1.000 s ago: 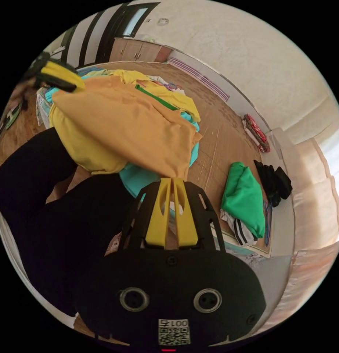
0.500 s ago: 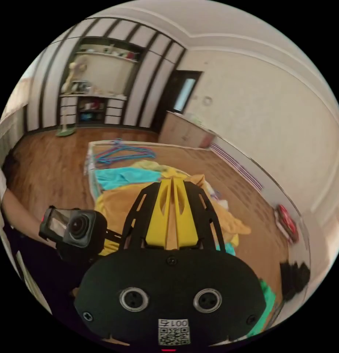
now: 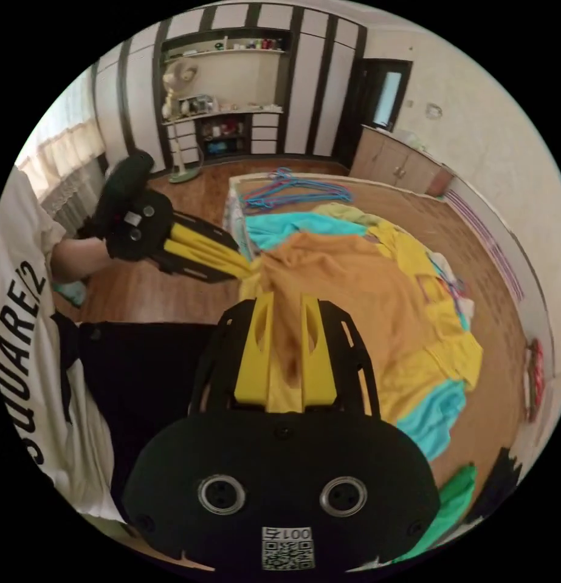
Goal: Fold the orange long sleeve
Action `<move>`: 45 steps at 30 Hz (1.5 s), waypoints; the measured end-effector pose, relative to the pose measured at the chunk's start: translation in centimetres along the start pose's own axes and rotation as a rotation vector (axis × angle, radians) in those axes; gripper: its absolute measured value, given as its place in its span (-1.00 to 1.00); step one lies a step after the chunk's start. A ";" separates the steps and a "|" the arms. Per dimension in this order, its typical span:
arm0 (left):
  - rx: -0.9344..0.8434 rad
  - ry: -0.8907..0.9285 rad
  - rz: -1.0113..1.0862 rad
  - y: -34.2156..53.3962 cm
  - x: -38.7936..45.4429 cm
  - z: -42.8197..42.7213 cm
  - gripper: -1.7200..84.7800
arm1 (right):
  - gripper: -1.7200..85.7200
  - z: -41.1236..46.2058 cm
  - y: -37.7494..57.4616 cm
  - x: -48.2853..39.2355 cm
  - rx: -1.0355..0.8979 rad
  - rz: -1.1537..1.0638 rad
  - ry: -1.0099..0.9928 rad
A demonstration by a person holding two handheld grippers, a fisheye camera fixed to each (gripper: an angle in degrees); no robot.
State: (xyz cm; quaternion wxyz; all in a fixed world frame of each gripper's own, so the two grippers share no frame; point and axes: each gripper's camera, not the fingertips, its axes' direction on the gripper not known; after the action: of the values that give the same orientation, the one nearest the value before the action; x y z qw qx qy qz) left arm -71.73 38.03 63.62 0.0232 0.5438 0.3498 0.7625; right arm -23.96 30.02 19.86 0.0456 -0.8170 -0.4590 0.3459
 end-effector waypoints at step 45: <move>0.059 -0.065 0.319 -4.6 16.7 3.4 -0.76 | -0.87 -6.0 20.4 2.0 0.190 0.618 0.269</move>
State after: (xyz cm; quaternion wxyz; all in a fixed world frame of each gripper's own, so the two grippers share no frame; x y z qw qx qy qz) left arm -77.27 50.11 75.20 -0.1028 0.6174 0.2802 0.7278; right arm -5.00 21.28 15.32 0.0746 -0.9479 -0.1455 0.2735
